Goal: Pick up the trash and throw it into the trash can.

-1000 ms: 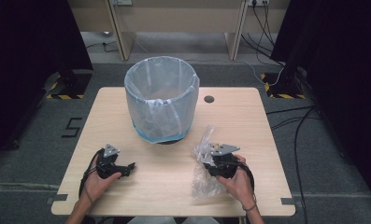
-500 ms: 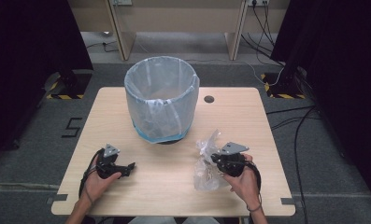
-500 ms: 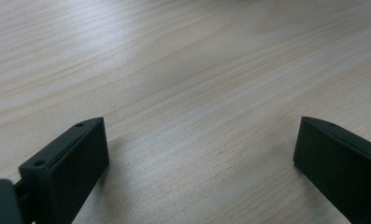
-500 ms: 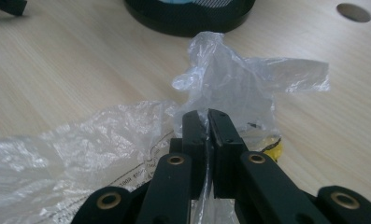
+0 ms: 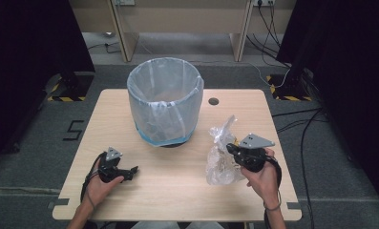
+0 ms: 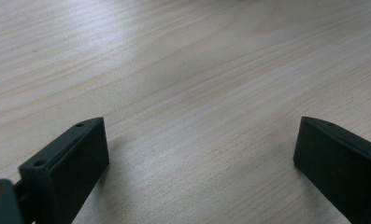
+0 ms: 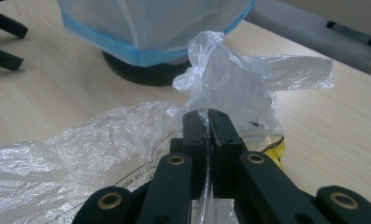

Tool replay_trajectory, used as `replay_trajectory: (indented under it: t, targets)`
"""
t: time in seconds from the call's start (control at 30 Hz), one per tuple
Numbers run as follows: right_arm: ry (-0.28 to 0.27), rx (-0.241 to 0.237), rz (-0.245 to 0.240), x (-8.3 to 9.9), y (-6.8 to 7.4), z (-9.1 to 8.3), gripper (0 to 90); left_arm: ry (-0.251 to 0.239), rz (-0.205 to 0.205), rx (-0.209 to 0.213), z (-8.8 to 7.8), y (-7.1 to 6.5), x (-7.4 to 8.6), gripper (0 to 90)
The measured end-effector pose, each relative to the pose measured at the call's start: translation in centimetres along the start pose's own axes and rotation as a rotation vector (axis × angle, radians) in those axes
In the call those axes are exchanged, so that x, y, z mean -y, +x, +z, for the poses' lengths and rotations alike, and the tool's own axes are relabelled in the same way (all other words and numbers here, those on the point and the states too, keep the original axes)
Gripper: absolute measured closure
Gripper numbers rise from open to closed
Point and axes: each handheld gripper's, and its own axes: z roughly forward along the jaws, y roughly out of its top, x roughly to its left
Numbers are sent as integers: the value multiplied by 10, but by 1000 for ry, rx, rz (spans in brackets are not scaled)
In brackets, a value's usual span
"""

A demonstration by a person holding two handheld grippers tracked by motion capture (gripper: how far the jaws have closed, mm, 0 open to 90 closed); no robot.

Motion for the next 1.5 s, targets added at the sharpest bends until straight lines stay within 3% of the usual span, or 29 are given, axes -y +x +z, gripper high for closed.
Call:
replay_trajectory:
  t: [0.73,1.2,1.5]
  targets:
    - [-47,34,-86,-70,-25,-19,872,-2,-2,1,0,0,0,24]
    - [-83,36,-120,-116,-29,-31,871,-5,-2,0,0,0,0,23]
    - [-123,21,-170,-161,-26,-38,871,-4,-5,1,0,0,0,23]
